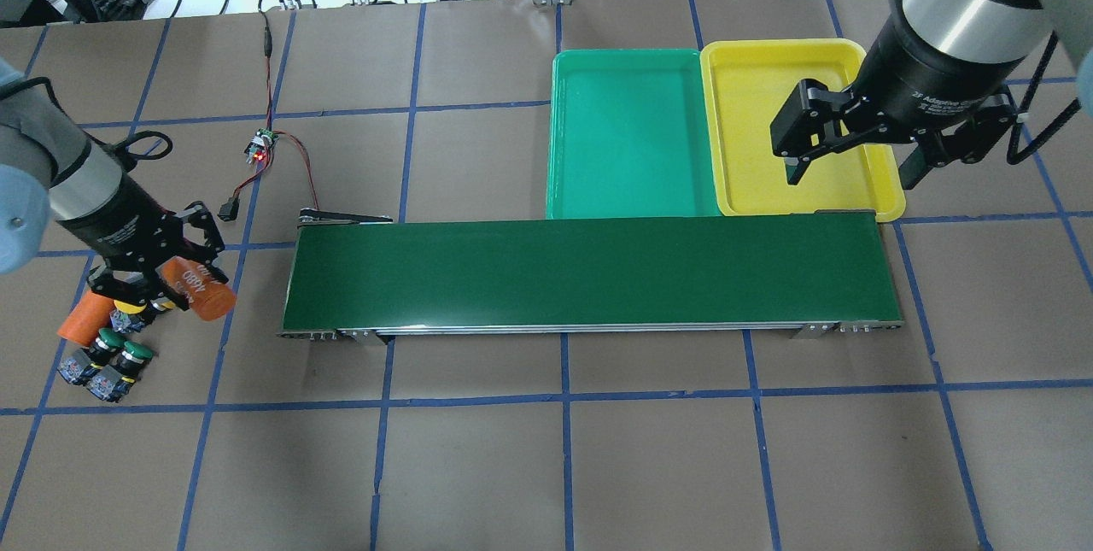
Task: Sort buttons by color to trays
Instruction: 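Place the orange cylinder on the green conveyor with the left gripper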
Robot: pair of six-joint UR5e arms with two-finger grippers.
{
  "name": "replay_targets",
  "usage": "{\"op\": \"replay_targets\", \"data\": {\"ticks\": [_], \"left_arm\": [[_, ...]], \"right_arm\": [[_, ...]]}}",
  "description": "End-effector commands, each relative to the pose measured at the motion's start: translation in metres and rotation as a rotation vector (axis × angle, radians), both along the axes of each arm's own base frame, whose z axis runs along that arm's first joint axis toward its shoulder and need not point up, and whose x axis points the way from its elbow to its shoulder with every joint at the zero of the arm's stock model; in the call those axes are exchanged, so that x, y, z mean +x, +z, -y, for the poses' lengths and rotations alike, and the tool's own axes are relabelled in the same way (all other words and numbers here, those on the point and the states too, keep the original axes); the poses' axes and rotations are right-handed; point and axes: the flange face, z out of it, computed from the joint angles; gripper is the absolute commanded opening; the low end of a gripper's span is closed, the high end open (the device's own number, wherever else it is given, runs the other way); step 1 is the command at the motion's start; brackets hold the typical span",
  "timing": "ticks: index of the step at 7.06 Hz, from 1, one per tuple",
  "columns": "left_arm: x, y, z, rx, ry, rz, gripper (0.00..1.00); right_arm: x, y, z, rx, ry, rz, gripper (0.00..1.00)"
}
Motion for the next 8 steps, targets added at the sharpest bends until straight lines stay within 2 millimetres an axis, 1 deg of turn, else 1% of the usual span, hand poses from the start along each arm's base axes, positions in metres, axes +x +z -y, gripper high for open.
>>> {"op": "replay_targets", "data": {"ticks": [1, 2, 3, 4, 5, 6, 7, 8], "left_arm": [[-0.124, -0.004, 0.012, -0.042, 0.260, 0.027, 0.00], [-0.163, -0.015, 0.017, -0.058, 0.376, 0.008, 0.00], [-0.187, -0.029, 0.014, -0.037, 0.394, 0.013, 0.00], [-0.192, -0.033, 0.014, -0.026, 0.401, 0.016, 0.00], [-0.194, -0.041, 0.012, -0.006, 0.397, 0.018, 0.60], [-0.192, -0.048, 0.007, 0.016, 0.394, 0.022, 0.74], [-0.188, -0.050, 0.005, 0.020, 0.390, 0.024, 0.76], [-0.171, -0.037, 0.013, -0.025, 0.301, 0.007, 0.77]], "right_arm": [[-0.001, 0.000, -0.001, 0.006, -0.002, -0.004, 1.00], [-0.001, 0.000, -0.001, 0.006, -0.002, -0.007, 1.00], [-0.001, 0.000, -0.001, 0.006, -0.002, -0.009, 1.00], [-0.001, 0.000, -0.001, 0.006, -0.002, -0.009, 1.00], [-0.001, 0.000, -0.001, 0.006, -0.002, -0.010, 1.00], [-0.001, 0.000, -0.002, 0.008, -0.002, -0.010, 1.00], [-0.001, -0.001, -0.002, 0.008, -0.002, -0.010, 1.00], [-0.001, -0.001, -0.002, 0.010, -0.002, -0.010, 1.00]]}}
